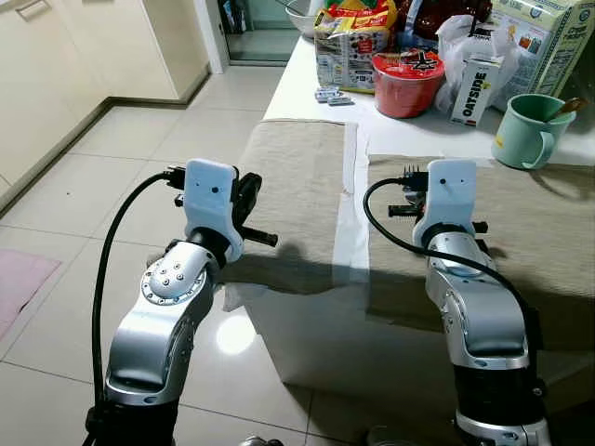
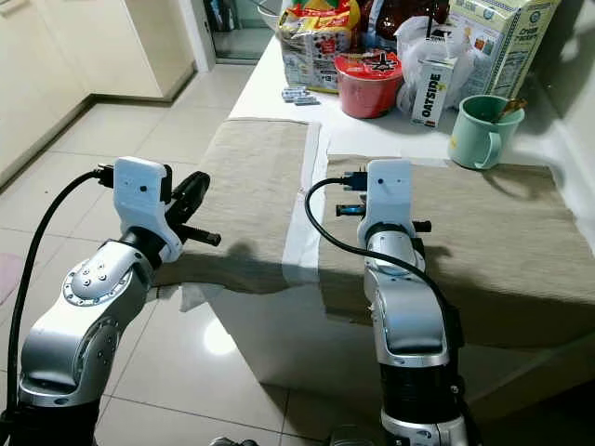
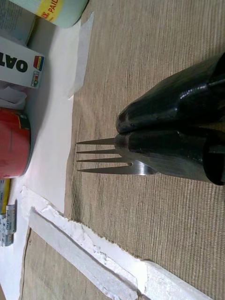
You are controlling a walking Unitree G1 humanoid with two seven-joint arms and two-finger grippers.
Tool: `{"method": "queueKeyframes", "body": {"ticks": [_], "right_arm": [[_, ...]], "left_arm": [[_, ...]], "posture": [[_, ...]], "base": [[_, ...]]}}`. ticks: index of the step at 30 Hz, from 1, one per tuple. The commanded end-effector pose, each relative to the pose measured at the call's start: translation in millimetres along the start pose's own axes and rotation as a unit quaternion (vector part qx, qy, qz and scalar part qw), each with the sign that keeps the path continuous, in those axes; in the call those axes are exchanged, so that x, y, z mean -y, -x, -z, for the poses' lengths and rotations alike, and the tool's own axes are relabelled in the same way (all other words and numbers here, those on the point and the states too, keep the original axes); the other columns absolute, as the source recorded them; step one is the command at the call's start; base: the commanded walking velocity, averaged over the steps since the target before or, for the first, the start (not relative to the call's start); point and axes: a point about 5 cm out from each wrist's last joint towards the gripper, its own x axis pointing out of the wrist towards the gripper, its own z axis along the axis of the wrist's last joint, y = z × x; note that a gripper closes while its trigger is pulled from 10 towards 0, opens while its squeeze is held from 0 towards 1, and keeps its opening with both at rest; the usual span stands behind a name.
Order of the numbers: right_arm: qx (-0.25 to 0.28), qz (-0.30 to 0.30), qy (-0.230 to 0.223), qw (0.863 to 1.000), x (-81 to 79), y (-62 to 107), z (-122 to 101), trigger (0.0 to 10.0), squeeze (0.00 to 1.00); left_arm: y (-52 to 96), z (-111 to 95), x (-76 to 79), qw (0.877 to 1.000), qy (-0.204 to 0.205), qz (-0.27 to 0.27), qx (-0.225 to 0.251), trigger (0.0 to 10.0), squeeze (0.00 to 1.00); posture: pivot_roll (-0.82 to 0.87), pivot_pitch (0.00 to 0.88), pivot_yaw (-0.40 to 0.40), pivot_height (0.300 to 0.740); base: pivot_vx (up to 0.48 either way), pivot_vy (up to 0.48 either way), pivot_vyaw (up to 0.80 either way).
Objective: Setting the table
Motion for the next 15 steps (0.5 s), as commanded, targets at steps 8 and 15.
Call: {"method": "queueKeyframes", "body": {"ticks": [8, 15], "right_arm": [[-0.007, -0.014, 0.016, 1.000, -4.9, -2.1, 9, 0.0, 0.00], [0.078, -0.007, 0.035, 0.996, -2.5, 0.1, -20, 0.0, 0.00]], "left_arm": [[-0.3, -6, -1.3, 1.000, -0.008, -0.003, 0.010, 10.0, 0.00], [-0.5, -6, -1.5, 1.000, -0.008, -0.004, 0.011, 10.0, 0.00]], "posture": [[-0.20, 0.078, 0.118, 0.740], [-0.20, 0.072, 0.117, 0.740]], "base": [[0.000, 0.000, 0.00], [0.000, 0.000, 0.00]]}}
